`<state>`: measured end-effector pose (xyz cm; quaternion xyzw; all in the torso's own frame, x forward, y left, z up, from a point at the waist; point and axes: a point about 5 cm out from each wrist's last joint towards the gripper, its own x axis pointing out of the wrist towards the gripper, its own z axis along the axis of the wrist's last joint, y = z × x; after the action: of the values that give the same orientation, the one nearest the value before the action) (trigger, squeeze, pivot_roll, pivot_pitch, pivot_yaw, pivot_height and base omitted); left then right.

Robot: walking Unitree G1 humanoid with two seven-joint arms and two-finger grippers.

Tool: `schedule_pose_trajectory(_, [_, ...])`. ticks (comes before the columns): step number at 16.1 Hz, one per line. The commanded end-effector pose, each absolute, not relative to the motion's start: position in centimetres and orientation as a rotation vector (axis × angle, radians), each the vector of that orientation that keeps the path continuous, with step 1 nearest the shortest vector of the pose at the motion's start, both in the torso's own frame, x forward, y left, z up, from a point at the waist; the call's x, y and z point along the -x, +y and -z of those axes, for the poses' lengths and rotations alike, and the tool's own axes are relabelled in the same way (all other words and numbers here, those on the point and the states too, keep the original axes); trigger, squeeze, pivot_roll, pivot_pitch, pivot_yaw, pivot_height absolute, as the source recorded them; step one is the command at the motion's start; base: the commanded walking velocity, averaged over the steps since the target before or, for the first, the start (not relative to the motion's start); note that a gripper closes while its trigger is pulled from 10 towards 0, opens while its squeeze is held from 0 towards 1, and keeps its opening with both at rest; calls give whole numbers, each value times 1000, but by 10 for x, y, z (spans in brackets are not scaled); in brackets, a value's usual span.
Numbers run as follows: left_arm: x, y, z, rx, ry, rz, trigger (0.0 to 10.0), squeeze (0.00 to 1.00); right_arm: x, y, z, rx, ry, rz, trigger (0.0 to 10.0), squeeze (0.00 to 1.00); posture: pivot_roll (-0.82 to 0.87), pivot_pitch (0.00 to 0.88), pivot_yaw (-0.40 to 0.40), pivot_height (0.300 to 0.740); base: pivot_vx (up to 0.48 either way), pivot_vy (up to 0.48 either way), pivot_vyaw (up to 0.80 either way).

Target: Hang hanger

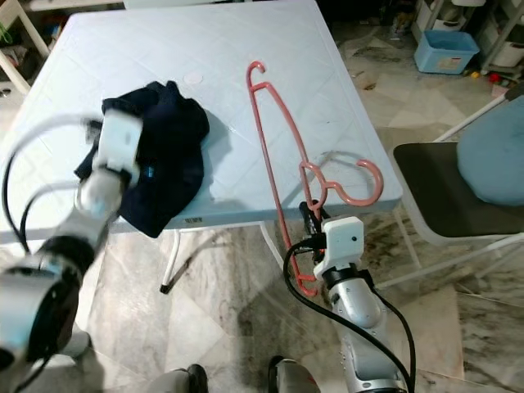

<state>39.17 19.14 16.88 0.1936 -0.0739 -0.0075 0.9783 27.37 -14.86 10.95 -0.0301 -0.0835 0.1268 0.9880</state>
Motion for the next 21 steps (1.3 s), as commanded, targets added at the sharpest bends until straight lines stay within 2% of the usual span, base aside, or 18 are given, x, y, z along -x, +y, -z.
schedule_pose_trajectory(1, [-388, 208, -163, -382, -112, -20, 10000, 1000, -272, -153, -98, 86, -97, -257, 10000, 0, -105, 206, -13, 740, 0, 0, 0])
schedule_pose_trajectory(5, [-371, 237, -147, -444, -89, -46, 10000, 1000, -283, -165, -104, 76, -106, -215, 10000, 0, -79, 193, 1, 740, 0, 0, 0])
schedule_pose_trajectory(7, [-366, 242, -142, -498, -74, -39, 10000, 1000, -282, -165, -101, 75, -101, -218, 10000, 0, -71, 194, 5, 740, 0, 0, 0])
schedule_pose_trajectory(10, [-359, 256, -129, -494, 5, -119, 10000, 1000, -280, -159, -99, 63, -97, -226, 10000, 0, -67, 195, 11, 740, 0, 0, 0])
schedule_pose_trajectory(12, [-351, 237, -135, -732, -177, -44, 10000, 1000, -280, -157, -98, 56, -95, -227, 10000, 0, -61, 198, 12, 740, 0, 0, 0])
schedule_pose_trajectory(14, [-345, 222, -127, -578, -212, -142, 10000, 1000, -280, -158, -97, 51, -95, -217, 10000, 0, -60, 200, 17, 740, 0, 0, 0])
schedule_pose_trajectory(17, [-345, 198, -121, -286, -181, -58, 10000, 1000, -283, -153, -97, 45, -100, -230, 10000, 0, -49, 191, 11, 740, 0, 0, 0])
schedule_pose_trajectory(21, [-350, 200, -125, -273, -117, 79, 10000, 1000, -288, -150, -97, 46, -97, -253, 10000, 0, -18, 191, -8, 740, 0, 0, 0])
